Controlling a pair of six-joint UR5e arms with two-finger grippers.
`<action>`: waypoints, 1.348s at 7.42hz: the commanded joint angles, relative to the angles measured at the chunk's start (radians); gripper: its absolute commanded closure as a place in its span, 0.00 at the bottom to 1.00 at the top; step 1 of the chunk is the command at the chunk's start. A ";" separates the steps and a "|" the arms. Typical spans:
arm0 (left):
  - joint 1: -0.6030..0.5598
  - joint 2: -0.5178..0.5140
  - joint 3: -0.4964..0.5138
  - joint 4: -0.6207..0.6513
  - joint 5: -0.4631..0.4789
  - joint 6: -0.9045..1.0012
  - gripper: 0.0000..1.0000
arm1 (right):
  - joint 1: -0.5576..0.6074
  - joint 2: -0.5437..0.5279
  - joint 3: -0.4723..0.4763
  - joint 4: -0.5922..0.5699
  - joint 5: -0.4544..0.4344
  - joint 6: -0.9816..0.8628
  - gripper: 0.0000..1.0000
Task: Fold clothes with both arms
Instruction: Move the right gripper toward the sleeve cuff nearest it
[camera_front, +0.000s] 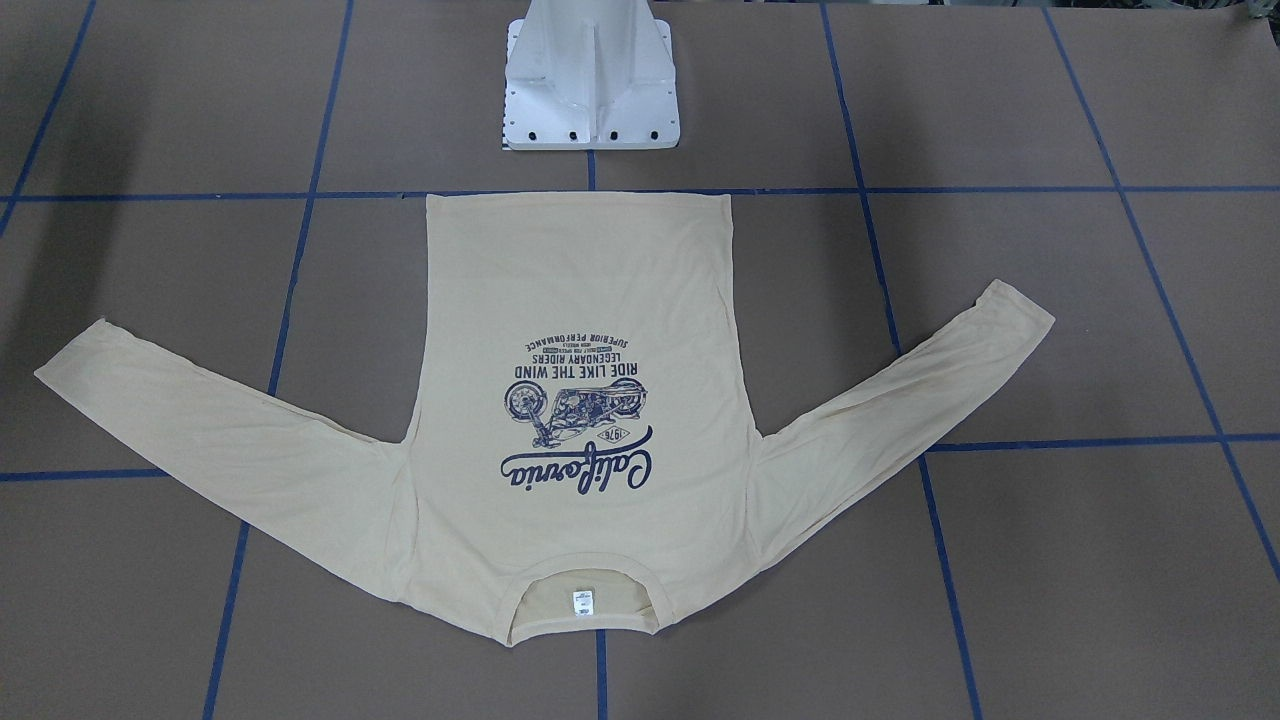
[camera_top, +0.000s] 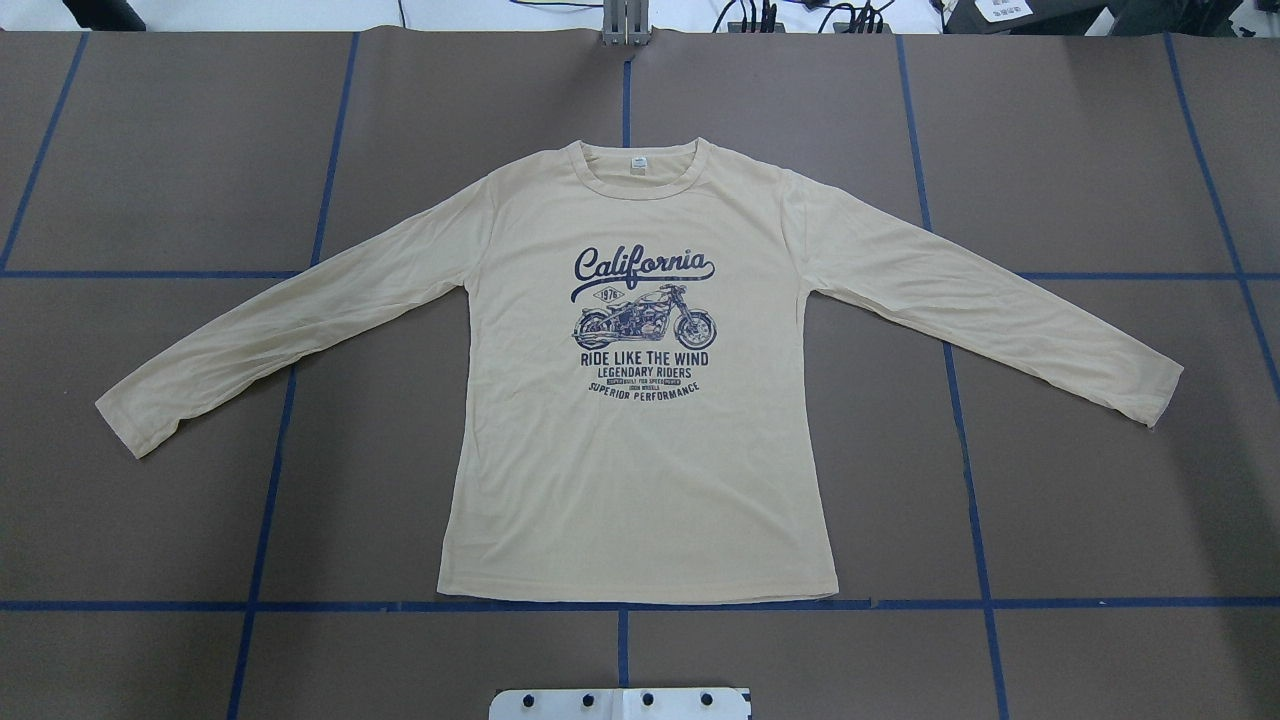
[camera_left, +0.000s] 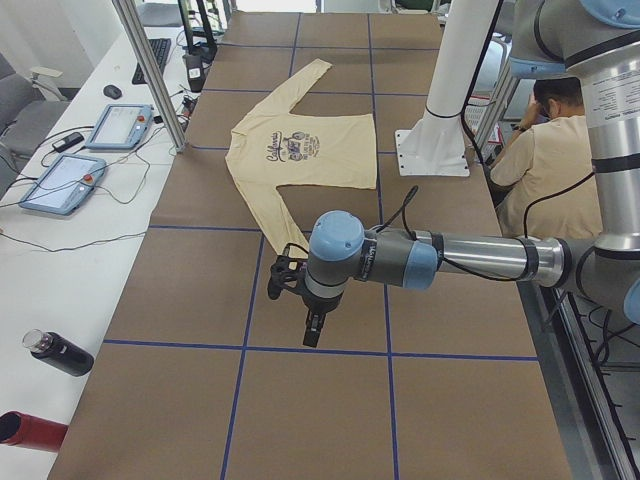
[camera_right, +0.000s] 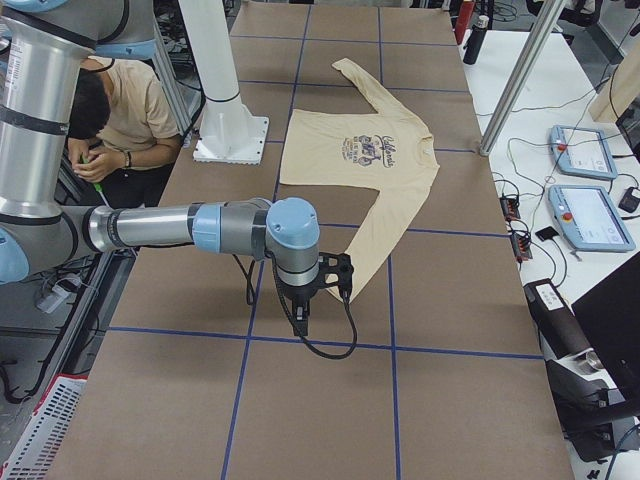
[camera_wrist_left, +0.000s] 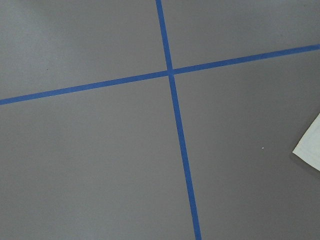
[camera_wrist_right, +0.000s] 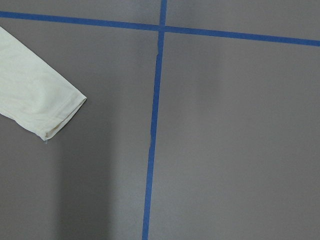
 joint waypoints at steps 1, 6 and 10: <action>0.000 -0.001 -0.003 -0.002 0.000 0.002 0.00 | 0.000 0.006 0.000 0.000 -0.002 -0.001 0.00; 0.007 -0.001 -0.052 -0.081 0.002 0.000 0.00 | 0.000 0.032 0.020 0.001 0.001 -0.001 0.00; 0.005 -0.127 -0.077 -0.095 0.069 -0.012 0.00 | 0.000 0.142 0.018 0.001 0.000 0.019 0.00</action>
